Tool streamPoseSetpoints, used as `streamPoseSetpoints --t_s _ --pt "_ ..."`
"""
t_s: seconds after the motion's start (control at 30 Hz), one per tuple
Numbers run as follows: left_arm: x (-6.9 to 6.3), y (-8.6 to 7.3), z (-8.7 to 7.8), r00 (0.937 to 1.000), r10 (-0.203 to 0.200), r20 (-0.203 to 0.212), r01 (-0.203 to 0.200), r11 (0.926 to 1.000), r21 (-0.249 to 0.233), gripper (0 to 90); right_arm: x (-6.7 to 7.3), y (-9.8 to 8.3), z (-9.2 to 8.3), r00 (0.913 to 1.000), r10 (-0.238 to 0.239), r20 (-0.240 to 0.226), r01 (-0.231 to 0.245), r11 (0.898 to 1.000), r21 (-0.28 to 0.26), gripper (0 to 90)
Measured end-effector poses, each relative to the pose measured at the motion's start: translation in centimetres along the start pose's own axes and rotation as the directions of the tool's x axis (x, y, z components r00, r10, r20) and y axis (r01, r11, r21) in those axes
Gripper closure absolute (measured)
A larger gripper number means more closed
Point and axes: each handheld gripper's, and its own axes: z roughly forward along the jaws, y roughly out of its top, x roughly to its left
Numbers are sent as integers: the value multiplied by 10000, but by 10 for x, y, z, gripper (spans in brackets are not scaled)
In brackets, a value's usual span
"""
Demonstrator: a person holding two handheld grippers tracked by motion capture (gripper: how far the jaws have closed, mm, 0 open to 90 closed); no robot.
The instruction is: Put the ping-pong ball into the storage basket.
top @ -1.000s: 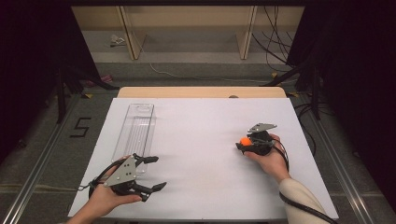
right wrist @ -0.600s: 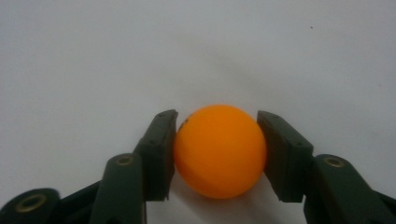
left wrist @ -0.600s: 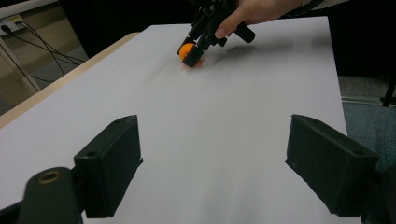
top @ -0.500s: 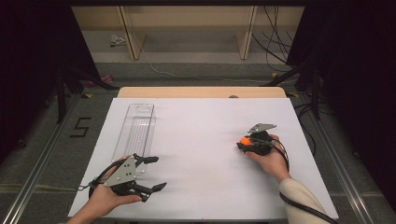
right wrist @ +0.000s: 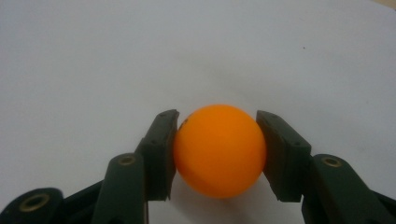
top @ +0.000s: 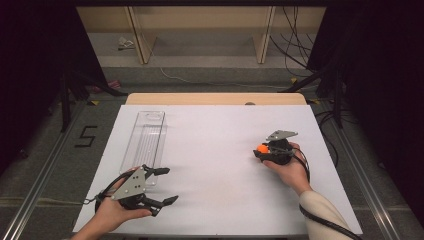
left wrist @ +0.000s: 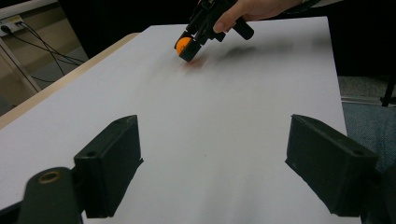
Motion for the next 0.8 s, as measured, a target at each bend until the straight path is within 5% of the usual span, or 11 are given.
streamPoseSetpoints --t_s 0.8 --pt "-1 1 0 10000 30 29 -30 10000 -24 175 7 13 -10 10000 -21 -81 15 9974 -716 512"
